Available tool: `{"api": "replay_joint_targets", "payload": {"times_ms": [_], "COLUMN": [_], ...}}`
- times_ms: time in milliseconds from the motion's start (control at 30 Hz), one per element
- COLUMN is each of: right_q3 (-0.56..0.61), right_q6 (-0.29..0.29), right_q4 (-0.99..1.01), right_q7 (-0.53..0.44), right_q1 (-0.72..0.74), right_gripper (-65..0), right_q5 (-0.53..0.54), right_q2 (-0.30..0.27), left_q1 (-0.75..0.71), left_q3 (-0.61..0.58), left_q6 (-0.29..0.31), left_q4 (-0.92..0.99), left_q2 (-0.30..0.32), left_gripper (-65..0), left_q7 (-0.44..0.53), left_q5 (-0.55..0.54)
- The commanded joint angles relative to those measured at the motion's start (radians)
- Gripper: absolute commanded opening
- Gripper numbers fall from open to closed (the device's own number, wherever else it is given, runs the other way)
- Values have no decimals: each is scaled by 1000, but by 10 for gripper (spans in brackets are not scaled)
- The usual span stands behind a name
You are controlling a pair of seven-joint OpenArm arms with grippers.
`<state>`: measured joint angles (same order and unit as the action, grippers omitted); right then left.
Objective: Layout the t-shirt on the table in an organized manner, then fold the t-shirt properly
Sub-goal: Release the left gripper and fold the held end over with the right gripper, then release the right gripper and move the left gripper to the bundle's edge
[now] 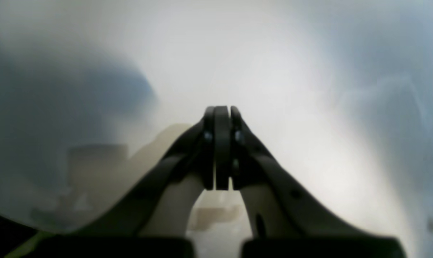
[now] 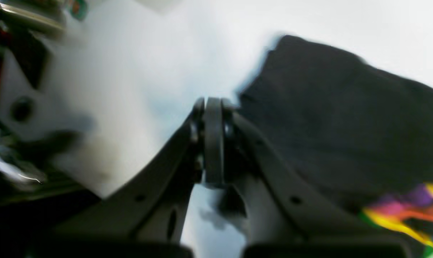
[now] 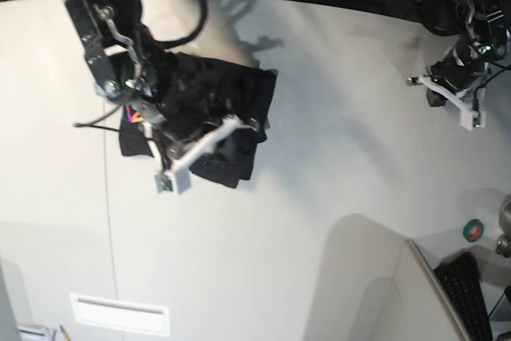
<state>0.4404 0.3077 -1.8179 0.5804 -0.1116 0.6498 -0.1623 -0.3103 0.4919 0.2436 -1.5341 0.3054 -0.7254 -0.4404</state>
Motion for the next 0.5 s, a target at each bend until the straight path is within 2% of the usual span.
{"api": "replay_joint_targets", "payload": {"times_ms": [0, 200, 467], "right_q3": [-2, 8, 263], "right_q6": [0, 0, 0], "right_q4": [-12, 151, 326], "right_q7": [-4, 10, 6], "right_q1": [-15, -58, 88], "right_gripper": [-650, -650, -650], "right_q5": [5, 3, 1], "right_q2": [-9, -7, 10], "left_q1": [3, 7, 4], "left_q3": [23, 67, 58], "left_q6": [0, 0, 0], "left_q4": [-15, -18, -18], "left_q2": [18, 19, 15], "left_gripper": [-650, -650, -650], "left_q7": [17, 17, 17], "left_q5": [-4, -4, -5]}}
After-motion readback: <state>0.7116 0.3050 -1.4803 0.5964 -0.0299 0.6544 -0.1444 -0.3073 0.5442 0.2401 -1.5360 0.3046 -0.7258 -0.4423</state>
